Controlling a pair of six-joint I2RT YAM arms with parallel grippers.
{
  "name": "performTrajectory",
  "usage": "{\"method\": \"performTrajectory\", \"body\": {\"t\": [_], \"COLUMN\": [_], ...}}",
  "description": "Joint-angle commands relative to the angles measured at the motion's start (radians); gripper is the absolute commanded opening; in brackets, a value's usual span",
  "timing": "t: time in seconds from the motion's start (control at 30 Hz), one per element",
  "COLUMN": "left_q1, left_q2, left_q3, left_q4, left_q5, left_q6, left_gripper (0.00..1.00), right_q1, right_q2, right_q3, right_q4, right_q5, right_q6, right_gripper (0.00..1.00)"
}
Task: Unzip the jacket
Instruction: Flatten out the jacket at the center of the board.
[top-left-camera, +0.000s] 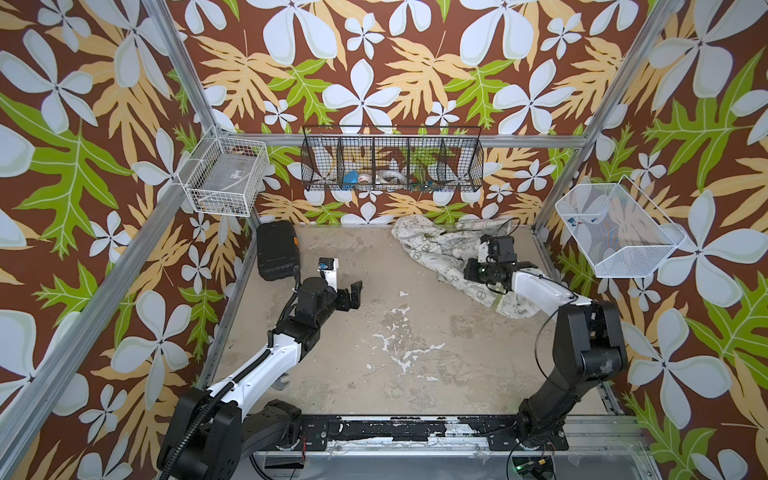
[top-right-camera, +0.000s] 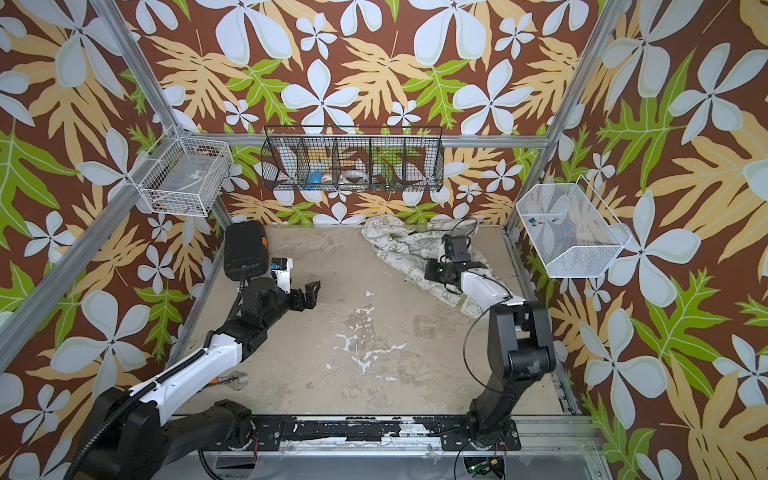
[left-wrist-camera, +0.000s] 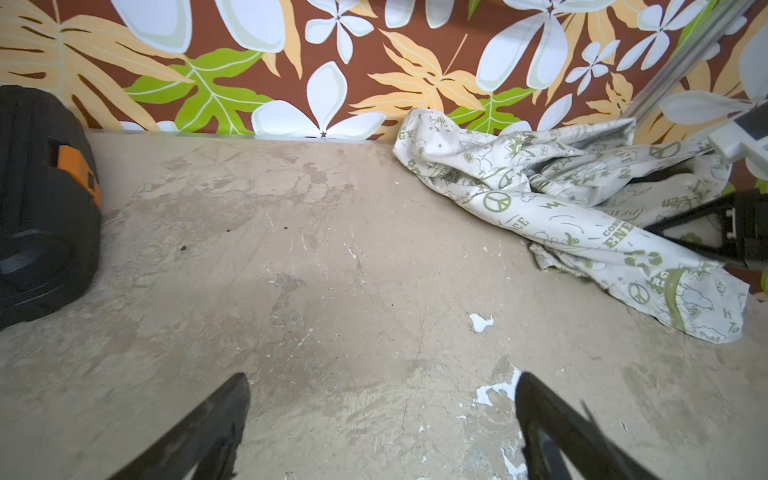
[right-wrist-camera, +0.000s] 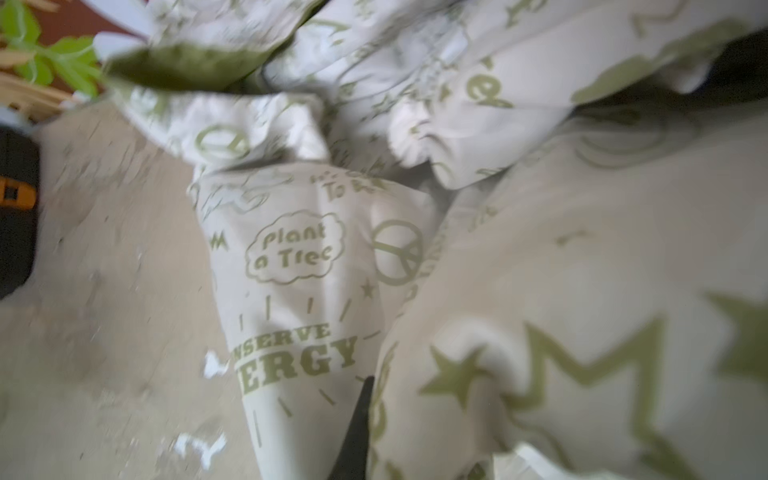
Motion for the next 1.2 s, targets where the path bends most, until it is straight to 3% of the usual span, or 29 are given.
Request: {"method": "performTrajectory", "body": {"t": [0.0, 0.03, 0.1, 0.17, 0.3, 0.43, 0.5, 0.63, 0.7, 0.93, 1.0, 1.17], "left_q1": [-0.001, 0.0, 0.0, 0.0, -0.001, -0.004, -0.01, -0.054, -0.081, -0.152, -0.158, -0.164], "left_q2": [0.004, 0.004, 0.003, -0.004, -0.029, -0.044, -0.035, 0.012, 0.049, 0.244, 0.296, 0.395], "left_q3": [0.002, 0.005, 0.011, 0.017, 0.016, 0.019, 0.025, 0.044, 0.06, 0.145, 0.149, 0.181], "left_q4": [0.03, 0.024, -0.001, -0.031, -0.08, -0.127, -0.146, -0.169, -0.181, -0.202, -0.169, -0.176], "left_q5": [-0.01, -0.015, -0.018, -0.017, -0.021, -0.006, 0.01, 0.001, -0.008, 0.026, 0.051, 0.066], "left_q6": [-0.039, -0.055, -0.088, -0.122, -0.194, -0.255, -0.28, -0.312, -0.325, -0.424, -0.45, -0.492], "left_gripper": [1.0, 1.0, 1.0, 1.0, 1.0, 1.0, 1.0, 0.99, 0.99, 0.95, 0.89, 0.88], "right_q1": [0.13, 0.187, 0.309, 0.423, 0.476, 0.459, 0.395, 0.136, 0.049, -0.028, -0.04, -0.13], "right_q2": [-0.119, -0.156, -0.223, -0.273, -0.342, -0.402, -0.417, -0.413, -0.399, -0.262, -0.195, 0.034], "right_q3": [-0.121, -0.153, -0.197, -0.19, -0.076, 0.062, 0.061, -0.034, -0.103, -0.199, -0.18, -0.05], "right_q4": [0.031, 0.039, 0.064, 0.035, -0.135, -0.314, -0.323, -0.262, -0.216, -0.118, -0.097, -0.077], "right_q5": [0.011, 0.02, 0.006, 0.019, 0.107, 0.367, 0.378, 0.168, 0.119, 0.096, 0.102, 0.08], "right_q6": [0.087, 0.113, 0.147, 0.163, 0.134, 0.04, 0.009, 0.021, 0.04, 0.048, 0.037, 0.02], "right_gripper": [0.14, 0.18, 0.35, 0.63, 0.77, 0.96, 0.97, 0.94, 0.93, 0.91, 0.9, 0.87]}}
